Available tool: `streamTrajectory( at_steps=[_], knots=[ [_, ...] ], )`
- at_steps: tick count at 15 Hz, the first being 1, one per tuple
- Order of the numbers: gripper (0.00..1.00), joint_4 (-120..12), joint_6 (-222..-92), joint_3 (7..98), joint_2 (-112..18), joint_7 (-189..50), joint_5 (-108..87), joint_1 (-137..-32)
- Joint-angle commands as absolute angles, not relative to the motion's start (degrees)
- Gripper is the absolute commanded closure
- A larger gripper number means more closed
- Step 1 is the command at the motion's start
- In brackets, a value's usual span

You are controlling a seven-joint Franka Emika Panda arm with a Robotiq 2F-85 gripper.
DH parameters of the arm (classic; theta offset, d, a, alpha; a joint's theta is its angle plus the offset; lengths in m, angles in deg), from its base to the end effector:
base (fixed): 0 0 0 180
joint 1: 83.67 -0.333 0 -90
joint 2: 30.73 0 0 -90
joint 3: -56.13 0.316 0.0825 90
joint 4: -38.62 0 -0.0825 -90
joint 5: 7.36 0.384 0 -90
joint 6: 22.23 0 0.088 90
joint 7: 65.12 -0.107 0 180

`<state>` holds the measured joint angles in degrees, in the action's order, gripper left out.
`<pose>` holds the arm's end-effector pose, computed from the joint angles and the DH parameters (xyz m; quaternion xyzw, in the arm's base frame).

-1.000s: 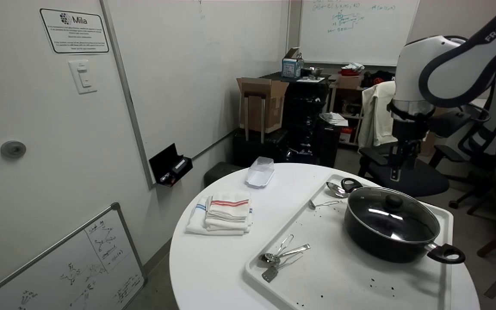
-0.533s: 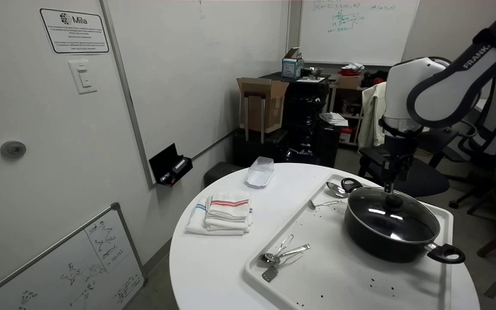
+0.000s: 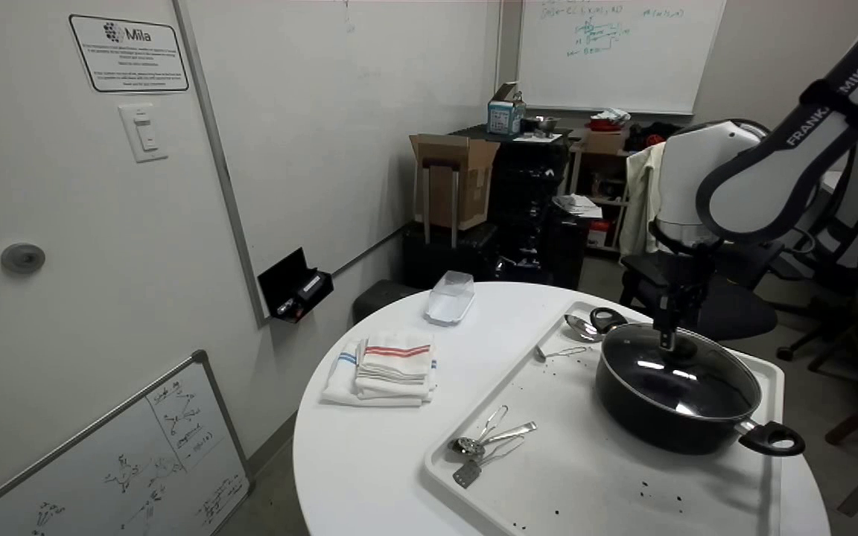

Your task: Remove the glass lid from the black pot and put it on the tray

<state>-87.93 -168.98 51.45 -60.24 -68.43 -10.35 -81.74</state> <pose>0.5248 -0.0626 0.1309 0.9944 -0.0597 -0.0816 0.0306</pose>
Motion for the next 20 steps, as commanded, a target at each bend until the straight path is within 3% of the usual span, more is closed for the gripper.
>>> streamTrajectory(
  at_steps=[1, 12, 13, 16, 20],
  knots=[
    [0.00, -87.04, -170.31, 50.88, -61.99, -69.51, -11.11, -82.56],
    [0.00, -86.60, -169.81, 49.93, -63.74, -70.24, -11.25, -82.85],
    [0.25, -86.63, -169.91, 49.90, -63.76, -70.17, -11.28, -82.84],
    [0.39, -86.54, -169.92, 49.84, -63.80, -70.13, -11.28, -82.83],
    [0.70, -86.23, -169.91, 49.75, -63.79, -70.26, -11.24, -82.81]
  ],
)
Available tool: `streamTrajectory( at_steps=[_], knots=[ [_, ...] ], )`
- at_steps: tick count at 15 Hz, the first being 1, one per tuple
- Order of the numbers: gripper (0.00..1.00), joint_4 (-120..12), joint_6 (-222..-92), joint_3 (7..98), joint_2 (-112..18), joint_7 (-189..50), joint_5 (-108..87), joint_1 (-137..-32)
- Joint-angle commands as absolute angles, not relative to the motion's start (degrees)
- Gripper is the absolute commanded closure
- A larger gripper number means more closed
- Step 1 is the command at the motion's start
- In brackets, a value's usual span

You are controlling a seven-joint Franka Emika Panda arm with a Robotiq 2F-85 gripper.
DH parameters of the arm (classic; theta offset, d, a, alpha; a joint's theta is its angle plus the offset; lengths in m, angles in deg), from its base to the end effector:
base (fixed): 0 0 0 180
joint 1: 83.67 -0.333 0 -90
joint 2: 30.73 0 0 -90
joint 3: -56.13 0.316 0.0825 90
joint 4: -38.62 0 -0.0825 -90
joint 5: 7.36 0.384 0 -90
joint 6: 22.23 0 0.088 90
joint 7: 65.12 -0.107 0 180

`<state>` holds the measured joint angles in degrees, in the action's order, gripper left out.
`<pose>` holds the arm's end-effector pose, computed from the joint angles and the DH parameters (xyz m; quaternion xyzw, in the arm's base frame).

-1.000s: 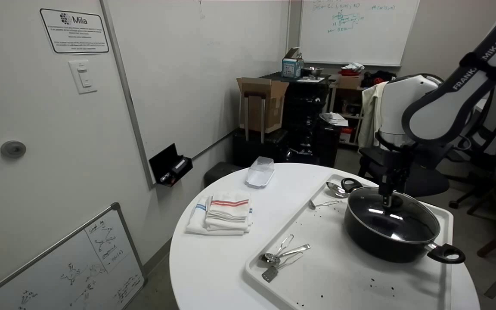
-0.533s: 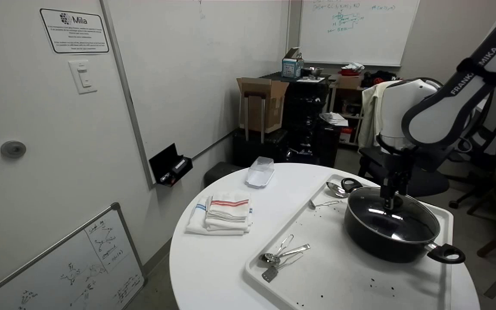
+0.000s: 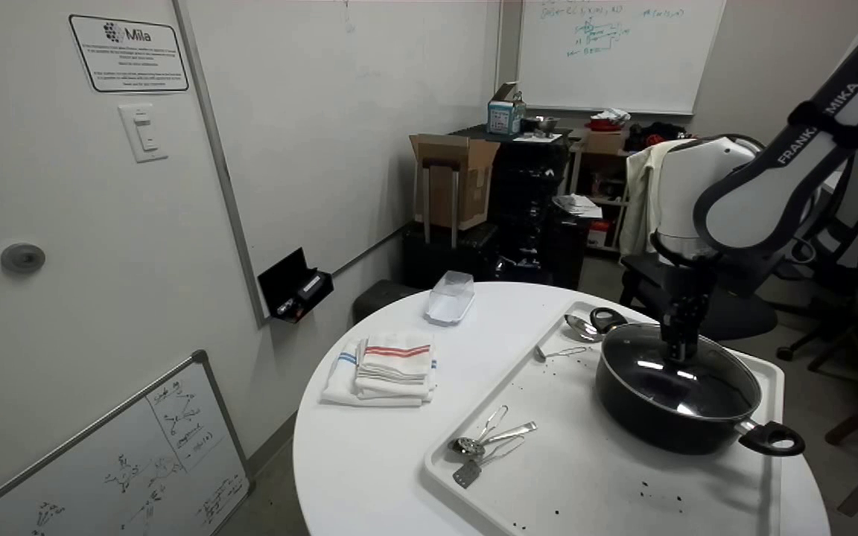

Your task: Remove the glass lid from the black pot and put it on the tray

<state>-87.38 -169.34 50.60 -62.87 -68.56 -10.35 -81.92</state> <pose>0.5194 -0.0693 0.1105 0.9926 -0.0650 -0.0965 0.0350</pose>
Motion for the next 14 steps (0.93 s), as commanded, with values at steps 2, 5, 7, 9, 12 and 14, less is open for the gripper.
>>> streamTrajectory(
  at_steps=[2, 5, 7, 9, 12, 14],
  knots=[
    [0.75, -86.03, -169.86, 49.38, -63.86, -70.69, -11.35, -82.90],
    [0.75, -85.77, -169.53, 49.00, -63.87, -71.36, -11.19, -82.81],
    [0.75, -85.89, -169.13, 48.42, -63.20, -72.45, -11.55, -83.21],
    [0.75, -86.22, -169.11, 48.15, -62.34, -73.09, -11.67, -83.40],
    [0.75, -86.70, -168.69, 47.84, -60.39, -73.23, -12.14, -84.04],
    [0.75, -87.08, -168.24, 47.83, -58.83, -73.09, -12.79, -84.58]
  ],
)
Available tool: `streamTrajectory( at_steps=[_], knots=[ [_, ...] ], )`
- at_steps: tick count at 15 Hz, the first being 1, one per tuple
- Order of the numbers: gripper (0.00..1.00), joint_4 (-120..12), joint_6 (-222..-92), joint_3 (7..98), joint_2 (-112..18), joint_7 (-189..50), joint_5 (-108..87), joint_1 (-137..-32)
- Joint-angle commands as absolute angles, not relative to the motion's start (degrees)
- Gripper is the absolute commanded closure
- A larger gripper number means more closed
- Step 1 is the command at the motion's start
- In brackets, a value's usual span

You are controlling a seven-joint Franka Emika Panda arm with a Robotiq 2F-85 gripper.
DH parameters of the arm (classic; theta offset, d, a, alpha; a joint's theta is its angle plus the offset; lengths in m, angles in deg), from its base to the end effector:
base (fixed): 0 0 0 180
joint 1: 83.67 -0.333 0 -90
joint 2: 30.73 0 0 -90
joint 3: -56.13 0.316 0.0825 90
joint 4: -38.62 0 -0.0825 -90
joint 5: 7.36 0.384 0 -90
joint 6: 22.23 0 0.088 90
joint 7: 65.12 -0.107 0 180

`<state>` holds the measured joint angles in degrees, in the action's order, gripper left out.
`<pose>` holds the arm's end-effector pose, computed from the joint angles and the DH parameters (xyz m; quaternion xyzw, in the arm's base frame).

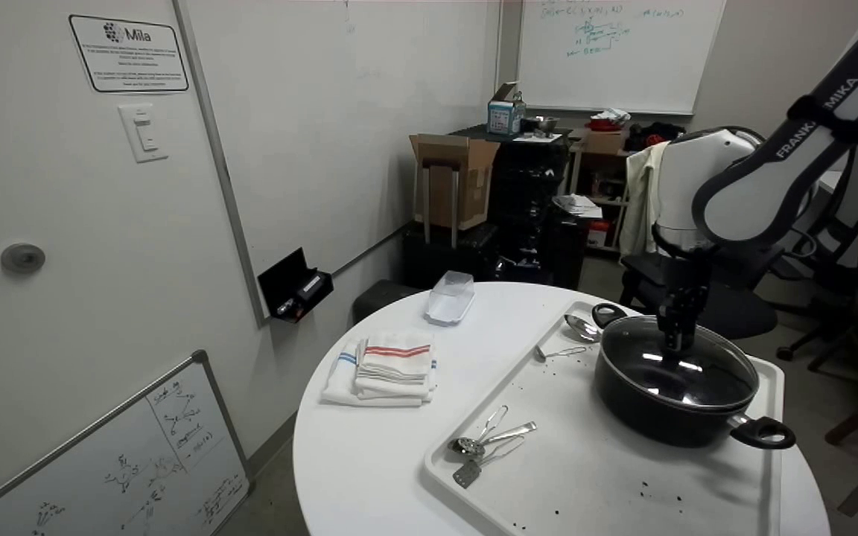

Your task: Remove the glass lid from the black pot and put it on the tray

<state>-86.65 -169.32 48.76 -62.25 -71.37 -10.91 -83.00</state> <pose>0.5266 -0.0777 0.1209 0.9913 -0.0901 -0.0838 0.0475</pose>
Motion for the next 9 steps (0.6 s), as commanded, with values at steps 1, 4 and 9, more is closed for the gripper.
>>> streamTrajectory(
  at_steps=[1, 4, 9],
  knots=[
    [0.75, -87.20, -168.13, 47.74, -58.21, -73.19, -13.32, -84.91],
    [0.75, -87.48, -167.51, 47.96, -55.75, -73.06, -14.45, -85.65],
    [0.75, -86.22, -166.50, 48.19, -54.00, -73.12, -17.59, -87.33]
  ],
)
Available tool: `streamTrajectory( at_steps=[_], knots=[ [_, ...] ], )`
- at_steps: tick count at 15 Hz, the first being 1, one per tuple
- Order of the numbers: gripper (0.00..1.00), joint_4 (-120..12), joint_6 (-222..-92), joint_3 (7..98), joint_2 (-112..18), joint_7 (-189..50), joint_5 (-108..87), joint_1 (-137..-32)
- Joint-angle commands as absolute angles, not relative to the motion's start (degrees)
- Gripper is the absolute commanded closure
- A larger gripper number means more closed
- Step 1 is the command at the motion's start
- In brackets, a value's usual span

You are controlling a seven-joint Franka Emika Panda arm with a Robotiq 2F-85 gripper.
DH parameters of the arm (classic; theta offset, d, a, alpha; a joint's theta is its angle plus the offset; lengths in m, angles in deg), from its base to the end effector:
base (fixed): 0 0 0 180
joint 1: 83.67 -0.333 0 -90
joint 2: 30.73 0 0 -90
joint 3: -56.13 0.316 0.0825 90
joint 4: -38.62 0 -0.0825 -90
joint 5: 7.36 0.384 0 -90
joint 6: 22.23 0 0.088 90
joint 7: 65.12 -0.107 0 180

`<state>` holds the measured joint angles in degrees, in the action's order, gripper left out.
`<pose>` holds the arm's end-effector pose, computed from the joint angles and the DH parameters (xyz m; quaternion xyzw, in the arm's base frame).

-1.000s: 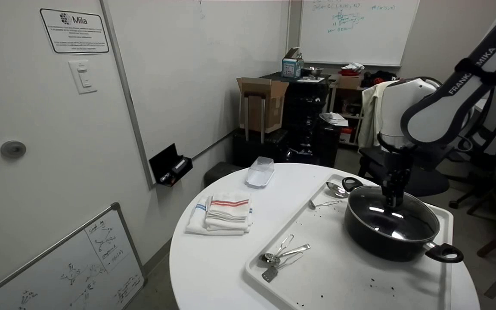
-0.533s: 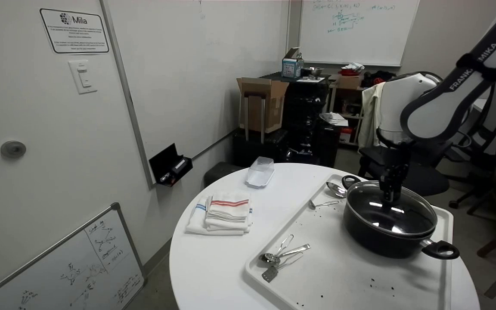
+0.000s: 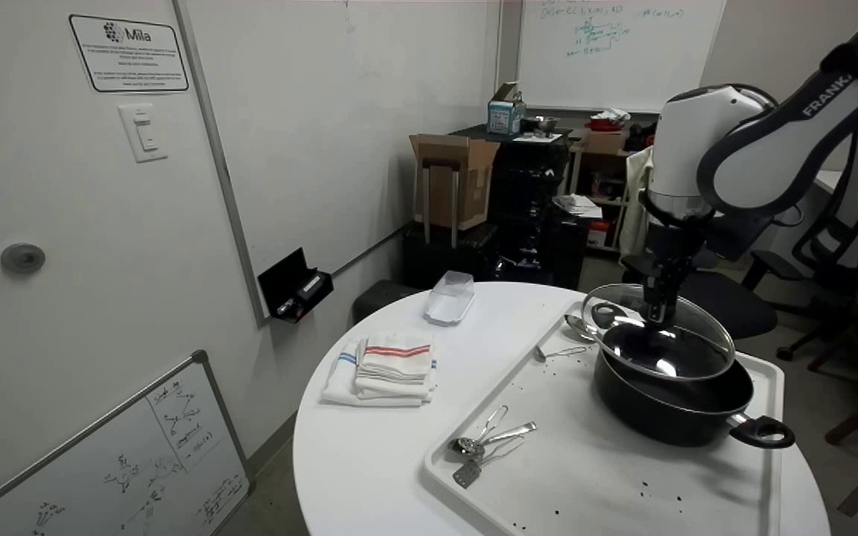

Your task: Remove the glass lid from the black pot and put it on the tray

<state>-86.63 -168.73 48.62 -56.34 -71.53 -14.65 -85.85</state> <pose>0.5477 -0.0512 0.1756 0.9965 -0.0426 -0.0368 0.0619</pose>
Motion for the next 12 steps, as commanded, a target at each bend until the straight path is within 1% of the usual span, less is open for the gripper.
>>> streamTrajectory(
  at_steps=[1, 12],
  knots=[
    [0.75, -85.77, -166.28, 48.27, -54.10, -73.18, -18.46, -87.85],
    [0.75, -80.40, -161.72, 51.99, -58.67, -70.62, -27.43, -93.45]
  ],
)
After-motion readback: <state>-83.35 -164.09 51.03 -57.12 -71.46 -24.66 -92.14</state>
